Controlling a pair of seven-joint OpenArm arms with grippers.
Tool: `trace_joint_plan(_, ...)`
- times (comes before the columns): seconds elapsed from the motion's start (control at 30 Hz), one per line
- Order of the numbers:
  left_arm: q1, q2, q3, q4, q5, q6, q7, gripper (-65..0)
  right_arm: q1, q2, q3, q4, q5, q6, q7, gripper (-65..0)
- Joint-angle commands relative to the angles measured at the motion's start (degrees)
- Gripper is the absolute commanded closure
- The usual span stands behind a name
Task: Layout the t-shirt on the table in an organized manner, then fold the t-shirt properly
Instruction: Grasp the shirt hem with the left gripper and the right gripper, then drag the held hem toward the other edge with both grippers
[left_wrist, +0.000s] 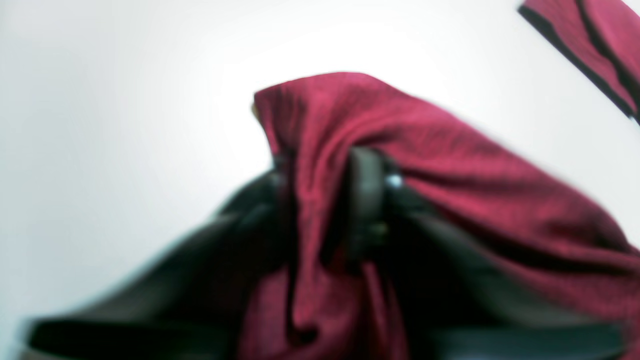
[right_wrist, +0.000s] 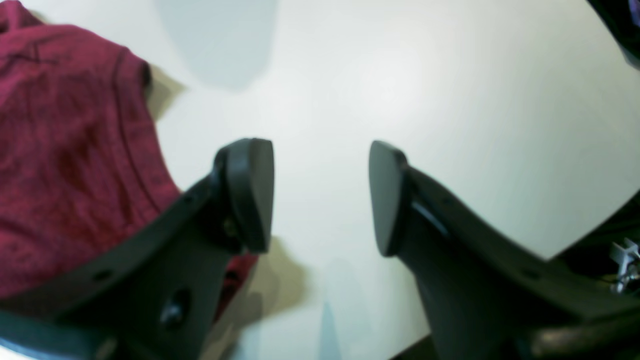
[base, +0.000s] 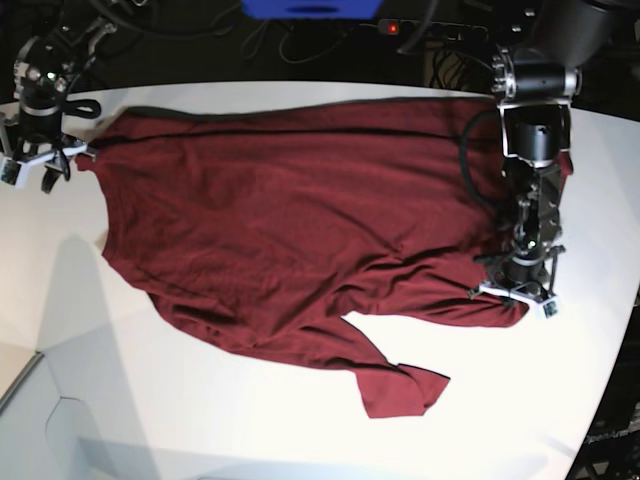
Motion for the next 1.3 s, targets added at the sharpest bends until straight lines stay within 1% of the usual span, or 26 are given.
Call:
trace_joint_plan(0.0, -1.30, -0.45, -0.21, 1.93, -0.01, 0.05, -0.37, 0.0, 0.18, 0.43, 0.02, 0.96, 0.49, 0.02, 1.63, -31.0)
trace_joint_plan(0.07, -1.12, -0.45, -0.38, 4.74, -0.01, 0.14, -0.37, 0.0, 0.09, 0.43, 0.02, 0.96, 0.40, 0.02, 1.63, -31.0)
trace_joint_plan(0.1, -0.86, -0.45, -0.47, 6.59, -0.01, 0.23, -0.37, -1.5, 0.18, 0.70, 0.02, 0.96, 0.40, 0.02, 1.63, -31.0)
trace_joint_plan(0.17, 0.99, -0.63, -0.56, 11.69, -0.01, 0.32, -0.37, 0.0, 0.18, 0.87, 0.02, 0.96, 0.40, 0.02, 1.63, -31.0)
trace_joint_plan(0.33, 4.50, -1.07, -0.56, 25.14, 0.43, 0.32, -0.45, 0.0, 0.53, 1.31, 0.02, 0.96, 0.40, 0.02, 1.63, -31.0)
trace_joint_plan(0.43, 6.61, -1.15, -0.56, 31.56, 0.52, 0.58, -0.45, 0.0, 1.93, 2.28, 0.11, 0.87, 0.40, 0.02, 1.20, -31.0)
trace_joint_plan(0.53, 8.64, -1.33, -0.56, 34.11, 0.52, 0.58, -0.37, 0.0, 2.90, 2.46, 0.11, 0.78, 0.40, 0.02, 1.11, -31.0)
trace_joint_plan(0.6, 10.13, -2.65, -0.65, 33.75, 0.52, 0.58, -0.37, 0.0, 4.13, 2.81, 0.02, 0.87, 0.40, 0.02, 1.20, -31.1)
trace_joint_plan(0.67, 11.45, -3.00, -0.65, 33.67, 0.52, 0.58, -0.37, 0.0, 6.24, 3.69, 0.02, 0.70, 0.40, 0.02, 1.20, -31.1)
trace_joint_plan(0.73, 12.77, -3.09, -0.73, 33.49, 0.52, 0.58, -0.37, 0.0, 8.44, 3.86, -0.51, -0.36, 0.40, 0.02, 1.20, -31.1)
trace_joint_plan(0.87, 15.05, -2.91, -4.34, 33.23, 0.52, 0.32, -0.37, 0.0, 12.48, 6.85, -7.10, -6.07, 0.40, 0.02, 0.84, -31.6)
trace_joint_plan(0.97, 16.02, -2.83, -5.57, 33.23, 0.52, 0.23, -0.37, 0.0, 16.18, 10.11, -14.05, -11.96, 0.40, 0.02, -2.94, -36.0)
trace_joint_plan(1.03, 17.07, -3.00, -5.83, 33.23, 0.52, 0.23, -0.37, -0.3, 19.69, 12.83, -19.06, -17.15, 0.40, 0.02, -6.89, -39.1)
trace_joint_plan(1.07, 17.43, -3.00, -5.83, 33.23, 0.52, 0.23, -0.37, -0.4, 21.36, 13.80, -21.26, -20.14, 0.40, 0.02, -7.77, -39.6)
trace_joint_plan(1.17, 17.87, -3.00, -5.83, 33.23, 0.52, 0.23, -0.37, -0.4, 26.37, 15.47, -25.13, -28.32, 0.40, 0.02, -8.04, -39.6)
trace_joint_plan(1.27, 18.57, -3.00, -5.83, 33.23, 0.52, 0.23, -0.37, -0.4, 29.80, 16.00, -28.03, -33.85, 0.40, 0.02, -8.12, -39.6)
